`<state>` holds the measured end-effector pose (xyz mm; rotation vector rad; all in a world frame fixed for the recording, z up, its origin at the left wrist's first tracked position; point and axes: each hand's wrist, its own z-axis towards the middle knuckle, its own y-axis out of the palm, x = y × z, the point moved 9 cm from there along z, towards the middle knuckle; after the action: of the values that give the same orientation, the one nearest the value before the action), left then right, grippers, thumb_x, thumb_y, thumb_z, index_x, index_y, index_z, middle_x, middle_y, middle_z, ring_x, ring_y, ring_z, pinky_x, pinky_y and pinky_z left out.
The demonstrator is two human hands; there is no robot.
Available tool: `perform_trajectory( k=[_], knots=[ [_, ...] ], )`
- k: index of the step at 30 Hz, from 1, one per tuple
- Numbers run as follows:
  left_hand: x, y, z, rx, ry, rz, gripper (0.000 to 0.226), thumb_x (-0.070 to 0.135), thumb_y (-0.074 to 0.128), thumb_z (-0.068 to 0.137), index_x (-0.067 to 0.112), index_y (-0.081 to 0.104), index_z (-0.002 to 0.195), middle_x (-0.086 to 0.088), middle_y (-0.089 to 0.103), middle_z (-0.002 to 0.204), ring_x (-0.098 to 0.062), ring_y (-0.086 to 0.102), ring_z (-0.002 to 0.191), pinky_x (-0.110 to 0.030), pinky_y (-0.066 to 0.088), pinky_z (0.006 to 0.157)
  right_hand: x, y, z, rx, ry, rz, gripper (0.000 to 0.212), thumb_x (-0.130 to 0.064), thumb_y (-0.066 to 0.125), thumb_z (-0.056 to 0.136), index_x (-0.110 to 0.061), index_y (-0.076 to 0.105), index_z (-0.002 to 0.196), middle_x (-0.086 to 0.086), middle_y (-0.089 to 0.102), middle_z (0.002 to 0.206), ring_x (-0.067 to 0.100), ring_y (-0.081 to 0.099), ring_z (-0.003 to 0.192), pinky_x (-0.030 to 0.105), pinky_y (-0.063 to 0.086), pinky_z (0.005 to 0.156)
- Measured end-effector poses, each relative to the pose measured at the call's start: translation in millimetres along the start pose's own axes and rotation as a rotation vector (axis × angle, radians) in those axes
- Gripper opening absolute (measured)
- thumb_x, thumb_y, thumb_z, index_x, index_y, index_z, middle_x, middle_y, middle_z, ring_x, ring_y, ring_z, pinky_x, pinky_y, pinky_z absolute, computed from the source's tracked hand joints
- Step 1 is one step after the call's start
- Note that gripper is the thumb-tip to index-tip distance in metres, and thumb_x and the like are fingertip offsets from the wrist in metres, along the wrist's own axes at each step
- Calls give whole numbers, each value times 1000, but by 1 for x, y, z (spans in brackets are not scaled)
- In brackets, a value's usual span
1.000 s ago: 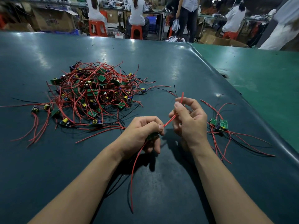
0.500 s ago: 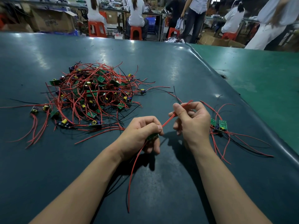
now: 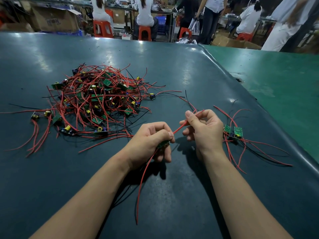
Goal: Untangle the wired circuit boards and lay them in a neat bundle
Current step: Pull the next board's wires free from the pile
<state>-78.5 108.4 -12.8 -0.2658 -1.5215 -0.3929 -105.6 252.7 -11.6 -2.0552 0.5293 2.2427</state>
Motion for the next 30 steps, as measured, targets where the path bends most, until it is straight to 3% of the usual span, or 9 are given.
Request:
perform_trajectory(
  k=[3,7,12,19,30],
  knots=[
    [1,-2,0,29,5,0,17,21,52,82,21,62,68,-16,59,48,-20,41,37,-22,28,39,11,12,-3,-128,201,235,11,-16,62,93,-10,54,97,4,70,63,9,56,41,15,37,36],
    [0,-4,2,58,9,15,18,22,52,82,23,62,68,-15,59,48,-20,42,39,-23,26,41,13,25,-10,-290,230,136,11,-18,64,90,-10,68,95,4,74,76,9,60,47,15,36,38],
    [-1,-1,1,14,-11,37,16,22,52,82,21,61,69,-14,60,49,-20,40,38,-26,25,44,0,3,2,-70,60,107,14,-11,64,93,-6,70,81,7,73,71,7,53,44,16,36,37],
    [1,3,0,-31,-10,34,15,21,53,82,17,60,69,-15,60,50,-20,39,37,-23,30,40,-6,-12,3,105,-51,97,16,-13,62,95,-8,69,81,6,67,56,8,44,35,16,31,35],
    [-1,1,1,-8,-11,7,16,19,53,86,15,59,72,-16,62,51,-19,41,35,-21,30,40,-8,-12,2,102,-118,57,15,-6,55,98,-16,68,98,1,64,52,6,46,35,16,33,35]
  ],
)
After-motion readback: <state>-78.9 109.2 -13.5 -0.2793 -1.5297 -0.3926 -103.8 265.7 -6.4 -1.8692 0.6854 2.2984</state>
